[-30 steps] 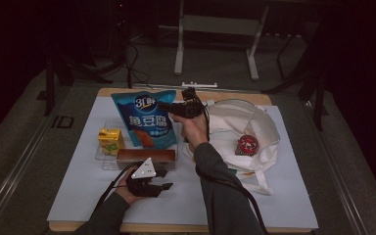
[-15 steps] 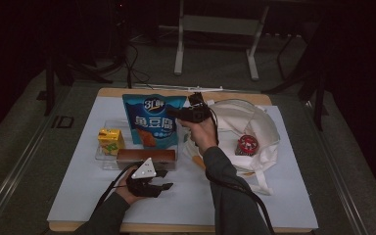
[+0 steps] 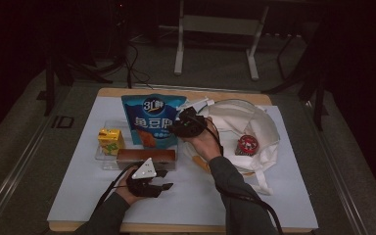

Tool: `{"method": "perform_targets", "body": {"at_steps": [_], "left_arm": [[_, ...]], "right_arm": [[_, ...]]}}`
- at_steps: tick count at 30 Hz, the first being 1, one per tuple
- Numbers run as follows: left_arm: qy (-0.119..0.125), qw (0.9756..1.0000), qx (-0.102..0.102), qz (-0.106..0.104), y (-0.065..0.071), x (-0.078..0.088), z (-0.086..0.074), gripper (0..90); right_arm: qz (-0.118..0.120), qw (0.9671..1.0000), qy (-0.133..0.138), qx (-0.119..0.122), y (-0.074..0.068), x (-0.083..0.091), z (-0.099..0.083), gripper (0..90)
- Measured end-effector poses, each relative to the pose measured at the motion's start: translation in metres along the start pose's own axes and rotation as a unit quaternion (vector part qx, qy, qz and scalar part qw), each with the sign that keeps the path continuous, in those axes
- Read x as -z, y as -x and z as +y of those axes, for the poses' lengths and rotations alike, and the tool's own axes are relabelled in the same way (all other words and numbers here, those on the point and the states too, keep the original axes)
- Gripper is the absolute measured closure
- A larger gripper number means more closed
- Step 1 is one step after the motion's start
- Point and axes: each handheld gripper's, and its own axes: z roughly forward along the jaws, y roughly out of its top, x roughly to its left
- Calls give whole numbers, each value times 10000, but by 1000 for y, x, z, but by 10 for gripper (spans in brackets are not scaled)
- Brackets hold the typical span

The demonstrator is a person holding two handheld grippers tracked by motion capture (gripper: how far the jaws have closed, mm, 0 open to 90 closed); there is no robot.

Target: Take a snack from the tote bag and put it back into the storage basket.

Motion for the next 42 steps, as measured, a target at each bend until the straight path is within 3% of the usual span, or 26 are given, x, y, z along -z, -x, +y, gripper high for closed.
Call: {"method": "perform_targets", "body": {"at_steps": [5,10,27,42], "left_arm": [[-18,10000,-19,7,0,0,0,481],[-29,10000,-19,11,0,0,0,481],[-20,10000,-6,-4,0,0,0,478],[-8,10000,-13,-19,0,0,0,477]], "right_arm": [[-109,9996,-73,230,-4,-5,1,746],[-77,9998,-28,193,-5,-9,3,771],[25,9992,-89,387,-23,-32,24,773],[105,9990,-113,418,-40,-48,38,779]]}}
